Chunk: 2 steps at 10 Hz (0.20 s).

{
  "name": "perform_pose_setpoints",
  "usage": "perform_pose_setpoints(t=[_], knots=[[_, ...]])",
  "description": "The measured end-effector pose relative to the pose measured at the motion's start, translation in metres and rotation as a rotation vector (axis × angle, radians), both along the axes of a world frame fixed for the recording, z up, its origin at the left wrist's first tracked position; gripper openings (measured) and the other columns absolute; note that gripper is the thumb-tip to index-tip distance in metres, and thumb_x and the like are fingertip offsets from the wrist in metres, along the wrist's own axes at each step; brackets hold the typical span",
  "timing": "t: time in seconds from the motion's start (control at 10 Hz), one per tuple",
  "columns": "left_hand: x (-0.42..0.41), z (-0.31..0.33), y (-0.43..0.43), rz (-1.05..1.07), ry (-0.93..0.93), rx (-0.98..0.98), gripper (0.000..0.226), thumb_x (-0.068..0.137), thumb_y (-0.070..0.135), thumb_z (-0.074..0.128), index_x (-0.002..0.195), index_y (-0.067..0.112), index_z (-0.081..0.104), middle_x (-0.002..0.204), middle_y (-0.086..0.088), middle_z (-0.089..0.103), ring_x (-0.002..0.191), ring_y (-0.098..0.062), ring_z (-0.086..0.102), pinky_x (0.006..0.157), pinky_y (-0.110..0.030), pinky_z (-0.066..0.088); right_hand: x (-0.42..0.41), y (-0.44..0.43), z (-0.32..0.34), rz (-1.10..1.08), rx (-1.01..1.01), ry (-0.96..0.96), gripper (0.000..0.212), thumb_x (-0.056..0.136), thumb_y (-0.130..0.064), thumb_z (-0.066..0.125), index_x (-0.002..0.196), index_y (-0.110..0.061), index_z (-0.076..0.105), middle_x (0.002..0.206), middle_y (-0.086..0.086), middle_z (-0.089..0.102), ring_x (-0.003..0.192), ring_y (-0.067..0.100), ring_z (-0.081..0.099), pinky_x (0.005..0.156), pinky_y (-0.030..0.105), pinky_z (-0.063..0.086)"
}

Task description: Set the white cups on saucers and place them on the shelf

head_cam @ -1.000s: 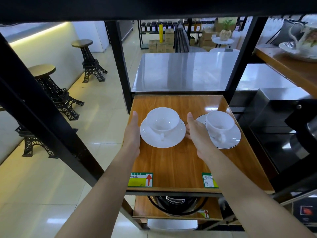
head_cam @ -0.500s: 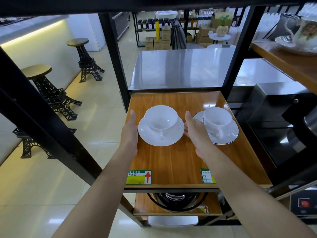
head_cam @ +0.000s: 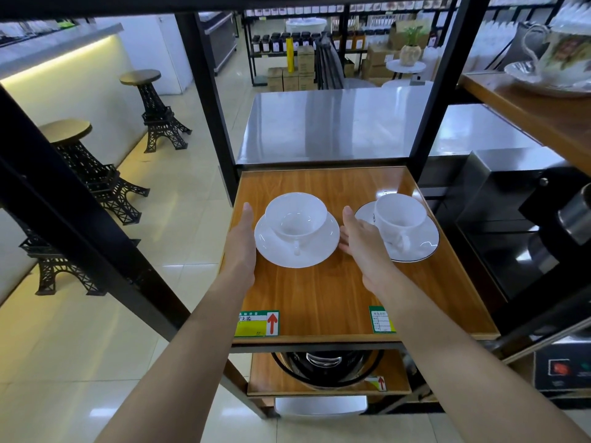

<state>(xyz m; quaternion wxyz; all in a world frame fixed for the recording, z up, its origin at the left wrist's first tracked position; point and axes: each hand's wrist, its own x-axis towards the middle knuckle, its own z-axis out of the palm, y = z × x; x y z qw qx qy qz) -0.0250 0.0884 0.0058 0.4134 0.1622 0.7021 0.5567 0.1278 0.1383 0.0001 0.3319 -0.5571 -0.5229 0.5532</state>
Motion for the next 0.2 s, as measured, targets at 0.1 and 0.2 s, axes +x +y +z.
perform_pose_setpoints(t=[0.1,0.2], knots=[[-0.0006,0.0016,-0.0023,-0.020,0.058,0.010,0.060,0.093,0.058,0.033,0.141,0.022,0.039,0.142,-0.005,0.048,0.128,-0.028,0.045,0.107,-0.045,0.032,0.0040,-0.0022,0.0033,-0.017,0.053,-0.028,0.050,0.097,-0.046,0.035,0.123,-0.007,0.052,0.125,0.015,0.059,0.116,0.025,0.055,0.104,0.040,0.043],[-0.0021,0.0074,-0.0082,-0.018,0.231,0.030,0.058,0.094,0.053,0.036,0.141,0.019,0.039,0.146,-0.003,0.043,0.133,-0.025,0.040,0.109,-0.042,0.029,0.0136,-0.0071,0.0103,-0.066,0.145,-0.107,0.035,0.097,-0.040,0.041,0.113,-0.012,0.055,0.109,0.007,0.061,0.106,0.020,0.059,0.097,0.038,0.049]])
